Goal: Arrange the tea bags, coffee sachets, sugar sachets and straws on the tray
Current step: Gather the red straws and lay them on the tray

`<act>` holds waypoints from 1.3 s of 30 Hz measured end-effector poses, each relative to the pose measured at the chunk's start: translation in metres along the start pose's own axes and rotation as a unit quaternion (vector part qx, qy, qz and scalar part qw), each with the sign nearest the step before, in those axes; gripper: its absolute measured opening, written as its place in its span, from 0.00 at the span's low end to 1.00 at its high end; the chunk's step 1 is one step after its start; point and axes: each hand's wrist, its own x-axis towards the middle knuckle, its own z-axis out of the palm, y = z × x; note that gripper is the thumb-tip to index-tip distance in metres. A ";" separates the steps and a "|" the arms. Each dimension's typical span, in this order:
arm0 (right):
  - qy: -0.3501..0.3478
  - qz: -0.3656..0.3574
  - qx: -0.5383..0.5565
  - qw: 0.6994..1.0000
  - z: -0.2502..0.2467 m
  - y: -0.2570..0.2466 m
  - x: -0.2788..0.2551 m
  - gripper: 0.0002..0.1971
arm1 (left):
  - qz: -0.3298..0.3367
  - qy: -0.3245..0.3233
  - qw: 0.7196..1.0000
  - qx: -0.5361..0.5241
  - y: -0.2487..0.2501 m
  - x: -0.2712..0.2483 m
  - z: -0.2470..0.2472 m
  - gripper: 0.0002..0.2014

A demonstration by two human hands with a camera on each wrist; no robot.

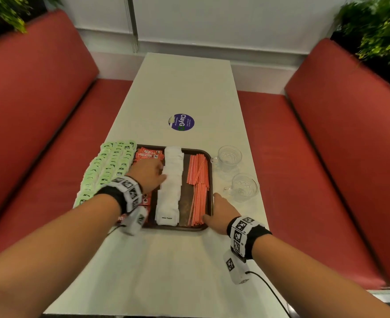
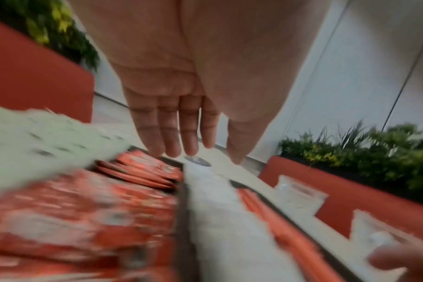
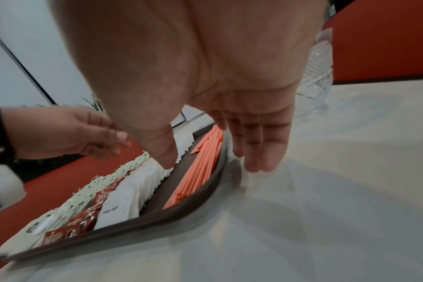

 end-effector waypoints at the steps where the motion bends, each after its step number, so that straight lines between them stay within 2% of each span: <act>1: 0.005 -0.008 -0.007 1.000 0.003 -0.001 -0.002 0.38 | -0.002 0.003 1.000 0.023 -0.023 -0.005 -0.005 0.24; 3: 0.016 -0.026 -0.020 0.999 0.009 -0.005 -0.007 0.46 | -0.028 0.000 0.998 0.057 -0.070 -0.022 -0.013 0.38; 6: 0.018 -0.043 -0.035 0.998 0.015 -0.012 -0.011 0.57 | -0.075 -0.010 0.996 0.046 -0.126 -0.051 -0.019 0.64; 8: -0.006 -0.036 -0.058 0.998 0.020 -0.017 -0.009 0.65 | -0.100 -0.027 0.994 0.030 -0.159 -0.065 -0.017 0.74; 10: -0.007 -0.011 -0.071 0.997 0.027 -0.022 -0.006 0.70 | -0.109 -0.056 0.992 0.027 -0.182 -0.075 -0.012 0.80; 12: 0.001 0.011 -0.078 0.997 0.032 -0.027 -0.002 0.71 | -0.114 -0.095 0.988 0.029 -0.189 -0.084 -0.013 0.75; 14: 0.000 0.025 -0.086 0.996 0.033 -0.033 0.001 0.72 | -0.109 -0.106 0.988 0.014 -0.191 -0.089 -0.012 0.64; 16: -0.005 0.035 -0.091 0.995 0.032 -0.036 0.005 0.73 | -0.098 -0.109 0.989 -0.001 -0.192 -0.089 -0.012 0.59; 24: -0.012 0.070 -0.133 0.989 0.014 -0.052 0.032 0.72 | -0.089 -0.116 0.988 -0.039 -0.200 -0.069 -0.013 0.66; 29: -0.014 0.094 -0.146 0.985 -0.009 -0.068 0.058 0.72 | -0.076 -0.105 0.991 -0.039 -0.199 -0.040 -0.013 0.66; 32: -0.023 0.106 -0.153 0.982 -0.021 -0.075 0.072 0.72 | -0.079 -0.100 0.991 -0.042 -0.201 -0.023 -0.014 0.71; 36: -0.021 0.116 -0.175 0.978 -0.029 -0.084 0.094 0.71 | -0.091 -0.116 0.989 -0.026 -0.222 0.014 -0.007 0.76; 39: -0.025 0.124 -0.182 0.975 -0.031 -0.085 0.107 0.71 | -0.095 -0.112 0.989 -0.011 -0.259 0.053 0.020 0.82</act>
